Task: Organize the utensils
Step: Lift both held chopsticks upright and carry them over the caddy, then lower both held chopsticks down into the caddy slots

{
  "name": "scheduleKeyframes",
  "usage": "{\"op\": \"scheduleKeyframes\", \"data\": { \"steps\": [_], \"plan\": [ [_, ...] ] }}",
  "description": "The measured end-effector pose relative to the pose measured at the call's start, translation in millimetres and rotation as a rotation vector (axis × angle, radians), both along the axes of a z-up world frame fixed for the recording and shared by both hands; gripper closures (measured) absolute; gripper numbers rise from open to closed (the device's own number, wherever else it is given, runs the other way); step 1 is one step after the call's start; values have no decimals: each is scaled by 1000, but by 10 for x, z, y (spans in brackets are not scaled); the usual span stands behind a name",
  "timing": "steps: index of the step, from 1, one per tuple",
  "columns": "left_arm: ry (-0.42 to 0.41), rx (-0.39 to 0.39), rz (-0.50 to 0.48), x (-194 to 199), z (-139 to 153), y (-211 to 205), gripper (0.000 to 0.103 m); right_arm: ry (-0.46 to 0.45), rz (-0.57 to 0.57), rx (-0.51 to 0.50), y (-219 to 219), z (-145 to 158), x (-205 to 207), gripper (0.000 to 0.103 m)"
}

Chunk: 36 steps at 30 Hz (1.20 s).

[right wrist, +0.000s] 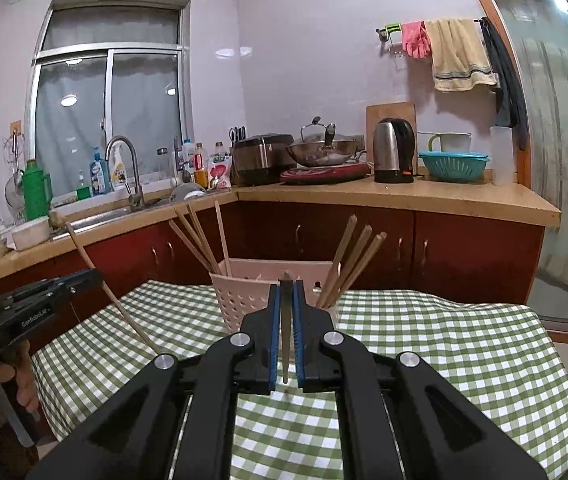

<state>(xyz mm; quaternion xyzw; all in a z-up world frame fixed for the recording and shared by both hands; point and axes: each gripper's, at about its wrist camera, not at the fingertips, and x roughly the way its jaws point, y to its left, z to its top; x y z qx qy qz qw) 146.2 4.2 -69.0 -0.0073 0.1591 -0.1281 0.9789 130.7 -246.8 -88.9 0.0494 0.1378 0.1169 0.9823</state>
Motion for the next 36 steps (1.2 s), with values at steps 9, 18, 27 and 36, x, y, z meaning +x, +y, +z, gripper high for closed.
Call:
{"op": "scheduleKeyframes", "data": {
  "steps": [9, 18, 27, 36],
  "plan": [
    [-84, -22, -35, 62, 439, -117, 96, -66, 6, 6, -34, 411, 66, 96],
    [-188, -37, -43, 259, 775, -280, 96, -159, -12, -11, -70, 702, 222, 96],
    [-249, -48, -24, 523, 881, -426, 96, -177, -25, -25, -120, 779, 523, 96],
    [-248, -51, -22, 868, 788, -531, 96, -122, -18, -20, -171, 608, 825, 96]
  ]
}}
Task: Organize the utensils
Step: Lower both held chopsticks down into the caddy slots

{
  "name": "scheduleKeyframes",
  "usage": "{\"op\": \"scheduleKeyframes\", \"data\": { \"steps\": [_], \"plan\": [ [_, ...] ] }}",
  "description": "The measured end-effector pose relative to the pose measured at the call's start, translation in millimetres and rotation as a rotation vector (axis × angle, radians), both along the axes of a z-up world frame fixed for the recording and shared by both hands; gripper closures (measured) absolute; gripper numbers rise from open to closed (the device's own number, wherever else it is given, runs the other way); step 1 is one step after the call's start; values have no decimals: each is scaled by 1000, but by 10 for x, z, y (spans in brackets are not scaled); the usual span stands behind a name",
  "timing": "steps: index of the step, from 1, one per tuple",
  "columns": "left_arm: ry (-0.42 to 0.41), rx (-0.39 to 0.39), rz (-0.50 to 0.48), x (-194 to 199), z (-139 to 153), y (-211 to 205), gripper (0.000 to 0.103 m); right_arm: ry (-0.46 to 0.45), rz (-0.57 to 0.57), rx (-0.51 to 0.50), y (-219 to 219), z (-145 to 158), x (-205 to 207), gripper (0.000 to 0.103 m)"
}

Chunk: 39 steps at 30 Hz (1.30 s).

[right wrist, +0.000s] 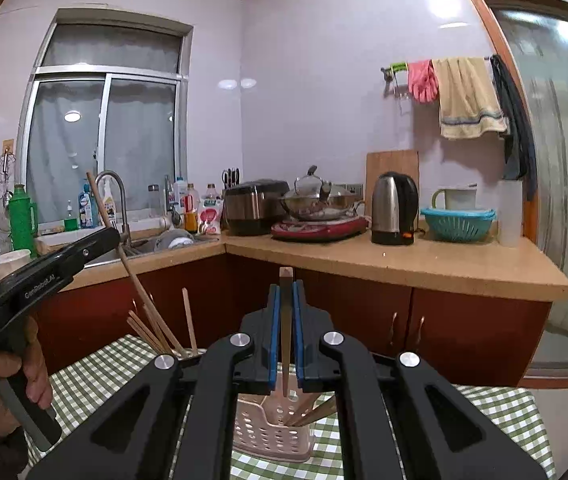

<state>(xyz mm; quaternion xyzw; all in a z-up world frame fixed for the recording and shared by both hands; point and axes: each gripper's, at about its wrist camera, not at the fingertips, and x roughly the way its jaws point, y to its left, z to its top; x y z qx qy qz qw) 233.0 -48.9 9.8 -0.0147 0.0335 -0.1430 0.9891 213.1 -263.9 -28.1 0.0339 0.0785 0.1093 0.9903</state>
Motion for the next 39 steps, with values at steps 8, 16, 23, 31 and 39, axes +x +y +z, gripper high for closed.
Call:
{"op": "scheduleKeyframes", "data": {
  "steps": [8, 16, 23, 31, 39],
  "plan": [
    [102, 1, 23, 298, -422, 3, 96, 95, 23, 8, 29, -307, 230, 96],
    [181, 22, 34, 496, -772, 9, 96, 149, 26, 10, 91, -530, 345, 96],
    [223, 41, 45, 582, -913, 5, 96, 153, 20, -7, 150, -566, 351, 96],
    [228, 57, 50, 595, -960, 24, 96, 126, -1, -39, 185, -496, 313, 96],
    [231, 55, 50, 596, -973, 32, 96, 111, -21, -83, 234, -460, 346, 96]
  ]
}}
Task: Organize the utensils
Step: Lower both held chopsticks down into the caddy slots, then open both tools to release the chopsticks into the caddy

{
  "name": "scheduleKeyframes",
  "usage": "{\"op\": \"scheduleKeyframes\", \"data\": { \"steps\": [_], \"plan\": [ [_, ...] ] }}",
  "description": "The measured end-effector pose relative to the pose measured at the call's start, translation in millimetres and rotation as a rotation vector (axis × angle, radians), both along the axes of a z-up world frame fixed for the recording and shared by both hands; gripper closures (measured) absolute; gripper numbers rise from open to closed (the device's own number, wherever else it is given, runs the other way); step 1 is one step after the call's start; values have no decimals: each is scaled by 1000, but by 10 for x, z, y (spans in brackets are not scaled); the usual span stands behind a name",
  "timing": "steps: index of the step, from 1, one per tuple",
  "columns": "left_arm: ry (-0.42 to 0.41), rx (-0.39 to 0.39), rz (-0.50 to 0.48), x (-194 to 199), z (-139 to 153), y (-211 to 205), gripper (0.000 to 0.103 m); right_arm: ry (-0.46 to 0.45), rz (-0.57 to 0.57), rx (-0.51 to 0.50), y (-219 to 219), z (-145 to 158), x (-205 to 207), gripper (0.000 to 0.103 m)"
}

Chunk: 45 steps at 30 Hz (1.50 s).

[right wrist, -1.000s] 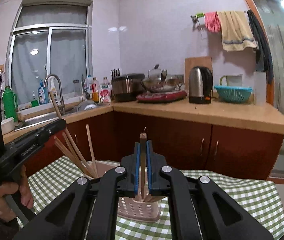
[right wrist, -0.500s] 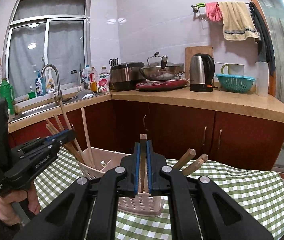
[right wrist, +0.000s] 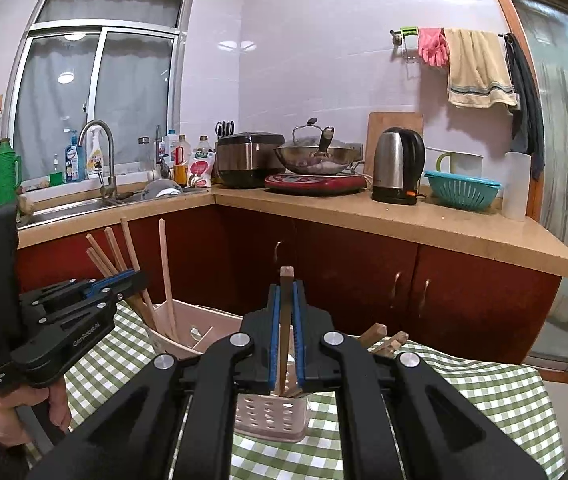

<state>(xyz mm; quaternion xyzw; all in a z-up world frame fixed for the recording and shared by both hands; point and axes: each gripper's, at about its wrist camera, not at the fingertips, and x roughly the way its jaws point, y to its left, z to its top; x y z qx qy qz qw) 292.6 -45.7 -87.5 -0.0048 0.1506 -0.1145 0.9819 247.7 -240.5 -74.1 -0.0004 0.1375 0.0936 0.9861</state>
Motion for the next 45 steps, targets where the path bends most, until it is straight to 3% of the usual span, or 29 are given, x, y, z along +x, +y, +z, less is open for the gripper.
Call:
{"op": "scheduleKeyframes", "data": {
  "steps": [9, 21, 23, 25, 32, 35, 36, 45],
  "plan": [
    [0, 10, -1, 13, -24, -8, 96, -16, 13, -1, 23, 45, -17, 96],
    [14, 19, 6, 62, -59, 9, 94, 55, 23, 17, 34, -85, 94, 95],
    [22, 20, 8, 74, -68, 16, 87, 62, 23, 28, 27, -96, 92, 91],
    [20, 11, 9, 65, -72, 29, 67, 61, 15, 33, 17, -99, 82, 84],
    [3, 10, -4, 19, -53, 18, 56, 59, 3, 44, -10, -87, 78, 83],
    [-12, 12, -13, -16, -24, 6, 46, 53, -4, 66, -49, -80, 70, 58],
    [-20, 16, -13, -33, -13, -1, 42, 45, -6, 69, -59, -76, 60, 54],
    [-36, 9, -17, -82, 49, 2, 28, 4, -16, 64, -35, 2, -31, 38]
  ]
}}
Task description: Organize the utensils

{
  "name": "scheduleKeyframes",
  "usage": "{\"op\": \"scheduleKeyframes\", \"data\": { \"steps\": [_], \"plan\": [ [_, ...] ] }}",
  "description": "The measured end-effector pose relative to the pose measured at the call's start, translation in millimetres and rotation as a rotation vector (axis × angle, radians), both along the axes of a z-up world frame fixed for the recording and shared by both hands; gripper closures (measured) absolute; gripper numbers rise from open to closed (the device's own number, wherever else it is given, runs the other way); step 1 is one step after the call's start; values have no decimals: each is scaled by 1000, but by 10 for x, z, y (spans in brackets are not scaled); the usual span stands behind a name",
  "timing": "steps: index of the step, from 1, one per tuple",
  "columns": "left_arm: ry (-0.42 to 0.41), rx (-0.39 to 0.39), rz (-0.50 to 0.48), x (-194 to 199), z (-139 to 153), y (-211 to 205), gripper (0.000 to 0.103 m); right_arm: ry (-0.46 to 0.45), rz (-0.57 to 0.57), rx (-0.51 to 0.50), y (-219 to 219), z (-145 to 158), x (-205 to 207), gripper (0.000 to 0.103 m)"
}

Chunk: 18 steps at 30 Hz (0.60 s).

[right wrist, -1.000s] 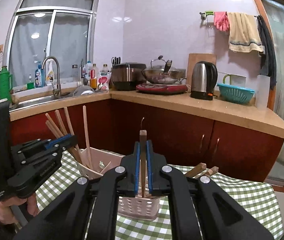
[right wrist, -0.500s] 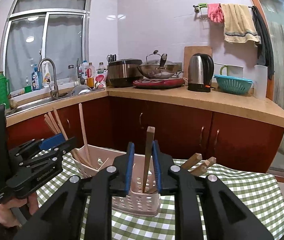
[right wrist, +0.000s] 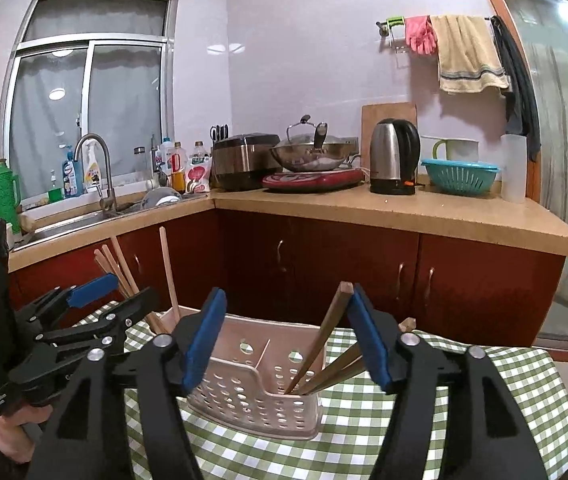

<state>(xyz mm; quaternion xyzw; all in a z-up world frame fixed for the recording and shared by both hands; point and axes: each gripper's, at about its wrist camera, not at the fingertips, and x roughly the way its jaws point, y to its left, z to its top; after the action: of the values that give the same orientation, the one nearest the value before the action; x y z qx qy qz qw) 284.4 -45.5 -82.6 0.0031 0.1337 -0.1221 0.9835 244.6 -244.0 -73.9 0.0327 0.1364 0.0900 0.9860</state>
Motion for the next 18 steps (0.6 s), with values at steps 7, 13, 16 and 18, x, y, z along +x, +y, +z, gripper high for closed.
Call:
{"op": "scheduleKeyframes", "data": {
  "steps": [7, 13, 16, 18],
  "plan": [
    [-43, -2, -2, -163, 134, 24, 17, -45, -37, 10, -90, 136, -210, 28],
    [-71, 20, 19, -359, 241, 16, 12, -70, -62, -5, -107, 166, -419, 25],
    [-78, 26, 32, -477, 269, 30, 12, -70, -71, -14, -87, 159, -519, 25],
    [-82, 29, 48, -568, 292, 43, 11, -65, -75, -11, -63, 137, -605, 24]
  ]
}}
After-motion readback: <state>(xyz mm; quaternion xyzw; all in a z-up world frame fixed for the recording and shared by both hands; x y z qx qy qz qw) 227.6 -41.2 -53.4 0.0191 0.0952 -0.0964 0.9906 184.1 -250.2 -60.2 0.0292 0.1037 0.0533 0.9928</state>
